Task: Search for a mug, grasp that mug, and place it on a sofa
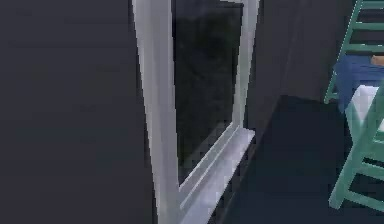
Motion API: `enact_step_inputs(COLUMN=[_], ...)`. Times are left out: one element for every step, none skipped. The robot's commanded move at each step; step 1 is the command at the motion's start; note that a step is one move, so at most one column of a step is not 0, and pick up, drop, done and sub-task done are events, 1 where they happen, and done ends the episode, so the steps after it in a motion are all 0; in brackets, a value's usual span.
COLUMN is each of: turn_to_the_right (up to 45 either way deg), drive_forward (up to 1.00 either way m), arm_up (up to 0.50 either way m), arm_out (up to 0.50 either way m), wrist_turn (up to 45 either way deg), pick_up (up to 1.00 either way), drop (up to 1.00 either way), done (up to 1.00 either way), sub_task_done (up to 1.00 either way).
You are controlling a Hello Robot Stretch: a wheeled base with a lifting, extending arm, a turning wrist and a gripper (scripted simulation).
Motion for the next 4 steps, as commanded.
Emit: enact_step_inputs(turn_to_the_right=[45.0, 45.0, 33.0, 0.0], drive_forward=[0.0, 0.0, 0.0, 0.15], arm_up=[0.0, 0.0, 0.0, 0.0], arm_out=[0.0, 0.0, 0.0, 0.0], wrist_turn=[0.0, 0.0, 0.0, 0.0], pick_up=[0.0, 0.0, 0.0, 0.0], drop=[0.0, 0.0, 0.0, 0.0], done=[0.0, 0.0, 0.0, 0.0], sub_task_done=[0.0, 0.0, 0.0, 0.0])
